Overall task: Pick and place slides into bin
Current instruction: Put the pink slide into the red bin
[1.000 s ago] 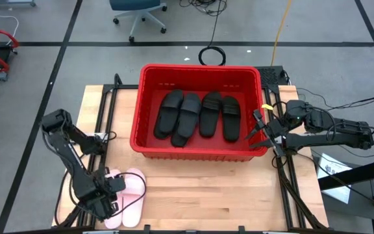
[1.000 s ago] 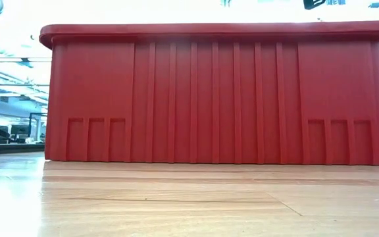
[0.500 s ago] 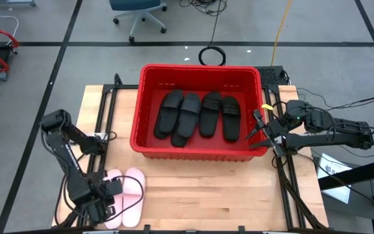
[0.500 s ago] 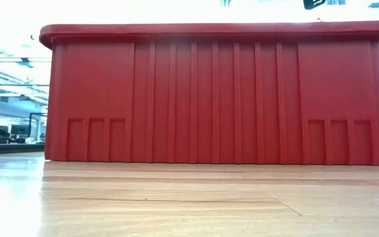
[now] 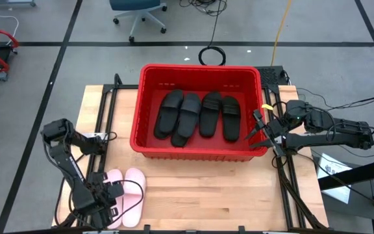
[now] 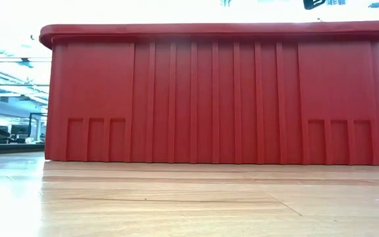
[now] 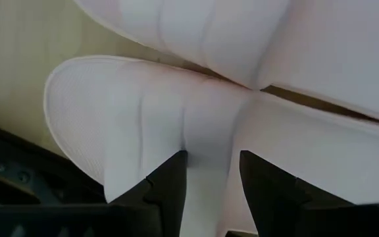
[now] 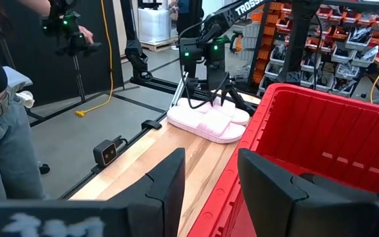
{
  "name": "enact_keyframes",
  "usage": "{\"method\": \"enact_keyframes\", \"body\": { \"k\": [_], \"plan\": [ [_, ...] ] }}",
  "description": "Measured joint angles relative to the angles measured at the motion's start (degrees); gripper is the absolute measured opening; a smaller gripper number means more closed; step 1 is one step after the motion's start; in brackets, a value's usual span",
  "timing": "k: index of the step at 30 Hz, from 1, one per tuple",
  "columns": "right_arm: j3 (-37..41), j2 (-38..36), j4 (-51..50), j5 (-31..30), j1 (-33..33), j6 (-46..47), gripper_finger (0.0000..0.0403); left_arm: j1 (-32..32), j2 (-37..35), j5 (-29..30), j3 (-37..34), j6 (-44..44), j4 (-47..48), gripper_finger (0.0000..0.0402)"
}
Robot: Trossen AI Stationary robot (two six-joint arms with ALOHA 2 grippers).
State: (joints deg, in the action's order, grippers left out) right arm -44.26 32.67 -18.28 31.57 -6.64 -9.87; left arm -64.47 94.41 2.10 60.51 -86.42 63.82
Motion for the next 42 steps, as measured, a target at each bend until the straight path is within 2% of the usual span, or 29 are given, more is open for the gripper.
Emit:
{"method": "enact_keyframes", "body": {
  "k": [3,11,15,23,42],
  "plan": [
    [0.0,0.0,0.0,0.0,0.0,0.0,0.0130,0.2,0.1,-0.1,0.1,-1.5,1.6,0.0152],
    [0.0,0.0,0.0,0.0,0.0,0.0,0.0130,0.3,-0.7,0.9,0.1,-8.8,15.1,0.0152],
    [0.0,0.0,0.0,0.0,0.0,0.0,0.0130,0.3,-0.7,1.1,0.0,-8.2,17.2,0.0152],
    [0.0,0.0,0.0,0.0,0.0,0.0,0.0130,-0.6,-0.7,3.6,0.0,-10.7,16.9,0.0152],
    [0.0,0.0,0.5,0.0,0.0,0.2,0.0130,-0.9,-0.7,4.0,0.0,-11.4,12.4,0.0152]
  ]
}}
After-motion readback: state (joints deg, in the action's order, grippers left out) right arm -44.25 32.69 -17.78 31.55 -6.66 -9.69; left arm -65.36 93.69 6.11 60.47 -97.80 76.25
